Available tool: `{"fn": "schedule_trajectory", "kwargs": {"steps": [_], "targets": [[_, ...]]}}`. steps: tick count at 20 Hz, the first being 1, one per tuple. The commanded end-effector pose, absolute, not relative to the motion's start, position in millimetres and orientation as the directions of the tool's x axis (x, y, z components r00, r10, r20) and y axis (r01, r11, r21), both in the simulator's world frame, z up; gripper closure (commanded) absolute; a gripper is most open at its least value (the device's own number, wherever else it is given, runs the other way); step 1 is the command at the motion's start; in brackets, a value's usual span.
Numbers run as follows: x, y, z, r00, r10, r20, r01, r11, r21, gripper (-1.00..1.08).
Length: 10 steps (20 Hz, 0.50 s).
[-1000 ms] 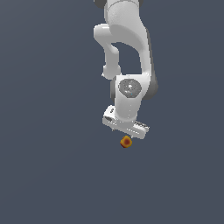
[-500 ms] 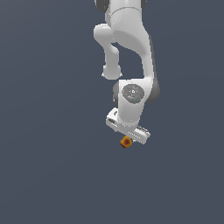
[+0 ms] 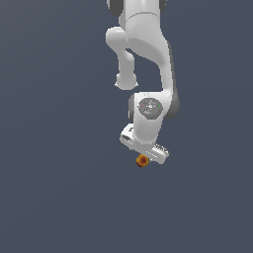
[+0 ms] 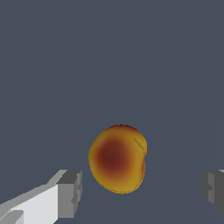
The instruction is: Pick up the object and move it to a goal position.
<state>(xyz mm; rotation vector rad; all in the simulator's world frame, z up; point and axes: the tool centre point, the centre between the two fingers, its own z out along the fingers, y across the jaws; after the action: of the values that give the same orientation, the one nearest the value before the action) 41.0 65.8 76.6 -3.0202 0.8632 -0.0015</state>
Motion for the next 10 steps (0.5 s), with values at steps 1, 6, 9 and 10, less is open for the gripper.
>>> {"fn": "schedule_trajectory", "kwargs": {"steps": [1, 6, 9, 10], "targets": [[40.2, 66.0, 65.3, 0.849, -0.529, 0.000, -0.529, -0.849, 0.000, -0.92], [39.6, 65.7, 40.1, 0.847, -0.531, 0.000, -0.531, -0.847, 0.000, -0.92], [40.3, 65.6, 34.9, 0.847, -0.532, 0.000, -0.532, -0.847, 0.000, -0.92], [40.7, 65.7, 34.8, 0.847, -0.532, 0.000, -0.532, -0.847, 0.000, -0.92]]}}
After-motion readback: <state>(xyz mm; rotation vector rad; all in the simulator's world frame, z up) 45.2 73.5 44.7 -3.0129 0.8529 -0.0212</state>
